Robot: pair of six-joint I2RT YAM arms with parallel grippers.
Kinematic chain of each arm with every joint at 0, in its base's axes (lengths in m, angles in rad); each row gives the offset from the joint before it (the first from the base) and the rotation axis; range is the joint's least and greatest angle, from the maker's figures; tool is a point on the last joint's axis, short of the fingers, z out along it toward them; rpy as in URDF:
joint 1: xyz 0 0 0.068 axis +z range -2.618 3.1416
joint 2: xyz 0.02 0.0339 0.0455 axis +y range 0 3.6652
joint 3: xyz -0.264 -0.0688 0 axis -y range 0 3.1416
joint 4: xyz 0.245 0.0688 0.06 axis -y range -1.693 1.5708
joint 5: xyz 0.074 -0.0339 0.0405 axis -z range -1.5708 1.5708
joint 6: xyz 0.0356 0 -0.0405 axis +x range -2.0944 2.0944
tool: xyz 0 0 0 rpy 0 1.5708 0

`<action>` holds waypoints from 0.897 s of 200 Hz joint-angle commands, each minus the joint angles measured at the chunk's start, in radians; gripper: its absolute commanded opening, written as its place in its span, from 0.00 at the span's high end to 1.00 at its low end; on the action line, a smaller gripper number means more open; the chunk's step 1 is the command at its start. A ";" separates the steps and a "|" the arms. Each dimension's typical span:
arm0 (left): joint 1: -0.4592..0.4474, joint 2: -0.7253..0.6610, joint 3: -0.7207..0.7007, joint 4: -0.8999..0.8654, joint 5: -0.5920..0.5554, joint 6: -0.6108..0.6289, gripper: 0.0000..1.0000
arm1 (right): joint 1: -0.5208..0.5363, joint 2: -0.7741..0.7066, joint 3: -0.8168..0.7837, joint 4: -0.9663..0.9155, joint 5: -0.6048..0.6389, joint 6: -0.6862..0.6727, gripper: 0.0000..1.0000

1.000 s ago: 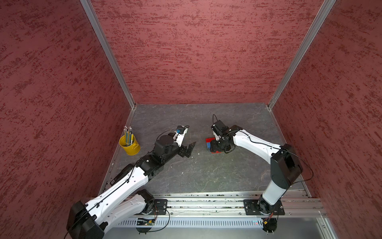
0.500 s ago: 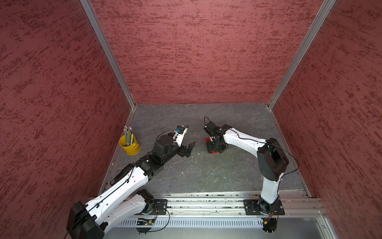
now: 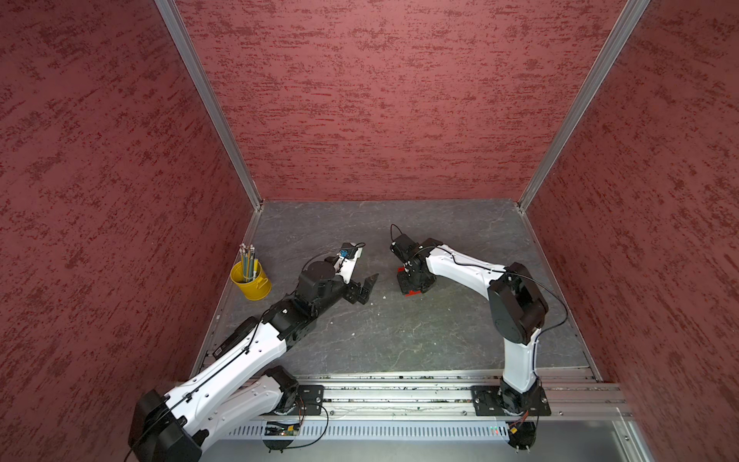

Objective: Assemble a rectangle with lego
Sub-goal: Assemble the lego brick with the lego brick.

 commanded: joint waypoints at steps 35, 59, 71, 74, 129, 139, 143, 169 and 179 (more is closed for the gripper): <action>0.013 -0.015 -0.010 0.002 -0.006 0.008 0.00 | 0.016 0.038 0.048 -0.036 0.041 -0.015 0.50; 0.013 -0.014 -0.010 0.001 -0.008 0.008 0.00 | 0.021 0.049 0.049 -0.036 0.043 -0.016 0.50; 0.013 -0.015 -0.010 -0.001 -0.007 0.007 0.00 | 0.022 0.053 0.048 -0.036 0.046 -0.018 0.50; 0.013 -0.014 -0.010 -0.001 -0.007 0.007 0.00 | 0.022 0.054 0.048 -0.035 0.046 -0.018 0.49; 0.014 -0.016 -0.010 -0.002 -0.008 0.007 0.00 | 0.025 0.078 0.060 -0.039 0.051 -0.018 0.50; 0.014 -0.018 -0.010 -0.001 -0.008 0.007 0.00 | 0.026 0.085 0.063 -0.044 0.057 -0.018 0.49; 0.014 -0.018 -0.010 -0.001 -0.008 0.007 0.00 | 0.027 0.087 0.066 -0.046 0.059 -0.018 0.50; 0.016 -0.021 -0.010 -0.002 -0.007 0.008 0.00 | 0.030 0.102 0.072 -0.057 0.068 -0.019 0.50; 0.016 -0.021 -0.010 -0.001 -0.006 0.007 0.00 | 0.031 0.105 0.074 -0.058 0.068 -0.019 0.49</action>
